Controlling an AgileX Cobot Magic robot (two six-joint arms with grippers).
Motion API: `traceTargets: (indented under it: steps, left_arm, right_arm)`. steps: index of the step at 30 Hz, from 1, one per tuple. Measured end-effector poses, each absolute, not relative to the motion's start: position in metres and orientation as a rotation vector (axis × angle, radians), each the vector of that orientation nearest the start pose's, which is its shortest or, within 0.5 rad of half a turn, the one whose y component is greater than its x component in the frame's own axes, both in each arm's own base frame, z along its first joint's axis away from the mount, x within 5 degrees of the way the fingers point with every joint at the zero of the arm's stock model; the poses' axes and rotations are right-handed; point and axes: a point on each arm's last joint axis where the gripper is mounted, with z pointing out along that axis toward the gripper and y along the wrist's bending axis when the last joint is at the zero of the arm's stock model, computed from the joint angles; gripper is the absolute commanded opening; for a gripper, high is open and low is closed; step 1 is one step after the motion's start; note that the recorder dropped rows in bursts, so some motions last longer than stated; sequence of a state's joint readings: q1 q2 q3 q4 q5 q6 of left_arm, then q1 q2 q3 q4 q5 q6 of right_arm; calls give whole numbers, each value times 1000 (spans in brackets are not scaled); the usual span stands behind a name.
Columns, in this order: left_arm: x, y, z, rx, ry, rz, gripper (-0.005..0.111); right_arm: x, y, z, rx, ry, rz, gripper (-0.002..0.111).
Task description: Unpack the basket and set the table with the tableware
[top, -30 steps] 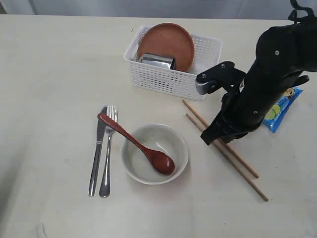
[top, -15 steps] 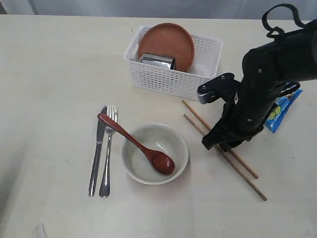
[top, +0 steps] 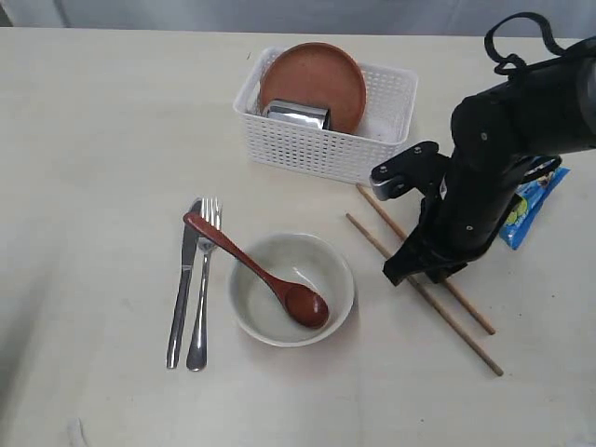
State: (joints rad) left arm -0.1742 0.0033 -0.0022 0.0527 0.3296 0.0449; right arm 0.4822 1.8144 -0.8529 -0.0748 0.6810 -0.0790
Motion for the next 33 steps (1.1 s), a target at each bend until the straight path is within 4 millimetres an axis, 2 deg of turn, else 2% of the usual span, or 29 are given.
traceTargets:
  steps: [2, 7, 10, 13, 15, 23, 29, 33]
  left_arm:
    - [53, -8, 184, 231, 1799, -41, 0]
    - [53, -8, 184, 231, 1799, -41, 0]
    - [53, -8, 184, 231, 1799, -41, 0]
    - [53, -8, 184, 231, 1799, -41, 0]
    - [53, -8, 184, 231, 1799, -41, 0]
    - [53, -8, 184, 231, 1799, -41, 0]
    - [53, -8, 184, 231, 1799, -41, 0]
    - [53, -8, 184, 231, 1799, -41, 0]
  right_arm:
    - [253, 127, 124, -960, 2964, -81, 0]
    - [245, 123, 156, -927, 2925, -61, 0]
    - [235, 124, 179, -826, 2932, 52, 0]
    - [218, 130, 196, -663, 2955, 290, 0]
    - [203, 133, 200, -594, 2950, 463, 0]
    - [173, 141, 197, -347, 2985, 819, 0]
    - [153, 175, 199, -349, 2907, 1010, 0]
    - [152, 195, 193, -222, 2857, 1059, 0]
